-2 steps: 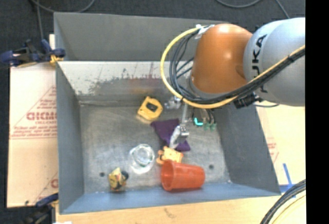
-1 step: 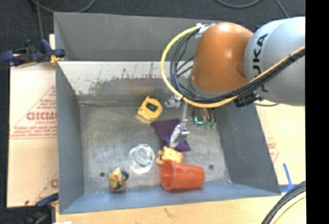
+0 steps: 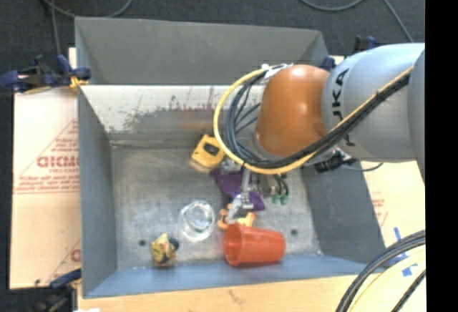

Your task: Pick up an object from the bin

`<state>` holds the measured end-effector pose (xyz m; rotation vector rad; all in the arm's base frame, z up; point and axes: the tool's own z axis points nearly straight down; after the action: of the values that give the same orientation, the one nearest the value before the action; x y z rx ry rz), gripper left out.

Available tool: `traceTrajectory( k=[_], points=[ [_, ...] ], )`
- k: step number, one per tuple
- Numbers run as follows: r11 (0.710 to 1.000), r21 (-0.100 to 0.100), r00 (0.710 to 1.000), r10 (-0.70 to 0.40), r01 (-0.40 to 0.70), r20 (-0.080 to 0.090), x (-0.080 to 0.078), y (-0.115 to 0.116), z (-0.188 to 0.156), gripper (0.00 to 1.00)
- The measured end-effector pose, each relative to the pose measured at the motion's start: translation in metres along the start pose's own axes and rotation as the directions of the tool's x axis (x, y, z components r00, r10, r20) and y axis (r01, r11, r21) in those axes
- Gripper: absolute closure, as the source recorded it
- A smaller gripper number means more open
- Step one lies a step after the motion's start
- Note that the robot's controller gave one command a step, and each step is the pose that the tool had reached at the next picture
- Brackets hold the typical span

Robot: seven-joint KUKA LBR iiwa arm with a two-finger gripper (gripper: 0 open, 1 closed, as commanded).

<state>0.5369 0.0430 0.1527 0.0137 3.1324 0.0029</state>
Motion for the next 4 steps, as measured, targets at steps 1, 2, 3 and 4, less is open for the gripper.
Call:
traceTrajectory(
  k=[1, 2, 3, 4],
  points=[
    [0.989, -0.004, 0.988, -0.151, 0.151, -0.027, 0.014, -0.014, 0.076, 1.00],
    [0.989, -0.001, 0.989, -0.147, 0.147, 0.023, 0.003, -0.014, 0.074, 0.00],
    [0.989, -0.003, 0.988, -0.149, 0.149, -0.029, 0.014, -0.015, 0.077, 1.00],
    [0.989, -0.001, 0.989, -0.146, 0.146, 0.023, 0.003, -0.014, 0.074, 0.00]
  ],
)
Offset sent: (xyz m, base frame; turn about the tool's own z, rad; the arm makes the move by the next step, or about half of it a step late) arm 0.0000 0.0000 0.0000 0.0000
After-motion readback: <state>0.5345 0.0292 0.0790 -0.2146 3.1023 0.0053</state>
